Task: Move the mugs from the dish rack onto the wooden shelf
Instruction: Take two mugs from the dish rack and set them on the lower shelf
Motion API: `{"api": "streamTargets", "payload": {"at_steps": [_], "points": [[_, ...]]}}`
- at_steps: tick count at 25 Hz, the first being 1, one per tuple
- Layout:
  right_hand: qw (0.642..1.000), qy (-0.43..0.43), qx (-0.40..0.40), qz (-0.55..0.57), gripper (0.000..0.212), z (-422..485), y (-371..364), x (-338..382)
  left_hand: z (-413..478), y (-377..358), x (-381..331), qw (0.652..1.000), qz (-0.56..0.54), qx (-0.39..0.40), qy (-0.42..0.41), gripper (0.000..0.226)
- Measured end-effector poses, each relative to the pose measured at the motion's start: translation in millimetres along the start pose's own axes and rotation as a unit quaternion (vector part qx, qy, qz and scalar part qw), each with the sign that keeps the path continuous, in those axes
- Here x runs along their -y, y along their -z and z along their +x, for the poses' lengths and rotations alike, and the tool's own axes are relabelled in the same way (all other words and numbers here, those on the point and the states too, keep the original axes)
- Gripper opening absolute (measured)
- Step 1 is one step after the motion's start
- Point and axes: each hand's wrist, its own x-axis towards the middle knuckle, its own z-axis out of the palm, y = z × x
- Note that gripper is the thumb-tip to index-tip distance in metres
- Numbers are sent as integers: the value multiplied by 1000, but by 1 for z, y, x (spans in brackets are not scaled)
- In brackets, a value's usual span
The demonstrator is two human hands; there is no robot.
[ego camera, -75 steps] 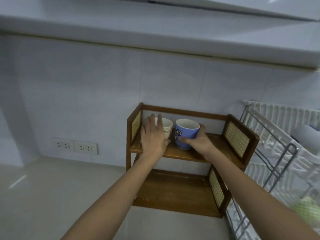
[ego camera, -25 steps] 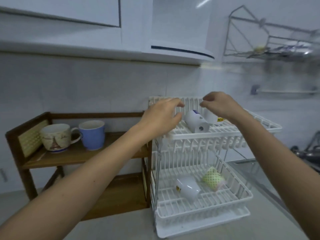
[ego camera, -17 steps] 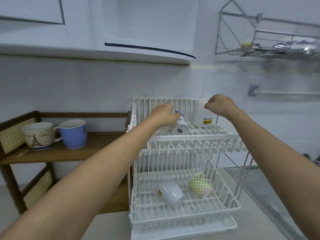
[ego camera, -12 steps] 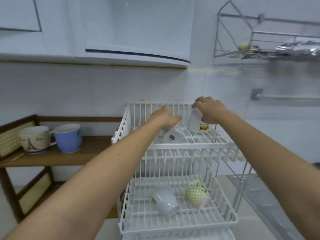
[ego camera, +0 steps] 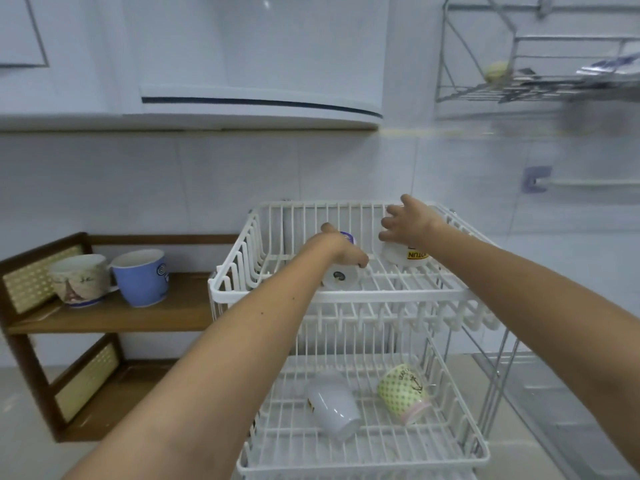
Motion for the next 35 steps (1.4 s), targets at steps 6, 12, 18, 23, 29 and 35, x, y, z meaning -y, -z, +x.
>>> {"api": "streamTargets", "payload": {"at_steps": [6,12,18,23,29,35], "points": [[966,-162,-77,188,74,-46,-5,-24,-25,36,13,981,-152,-68,-102,81],[657,-308,-280,628,87,-111,40,-20,-88,106,62,932,-273,-126,-203,38],[401,-149,-385,818,73,-142,164,23,-151,117,163,906,-316,-186,-214,41],[325,-36,-339,882,74,-129,236,81,-177,124,267,904,-312,-280,-85,44],[251,37,-237,938,72,-74,311,176,-167,114,388,901,-277,-330,42,63],[276,-45,-61,958,76,3,336,296,-117,62,492,898,-298,-287,150,64]]}}
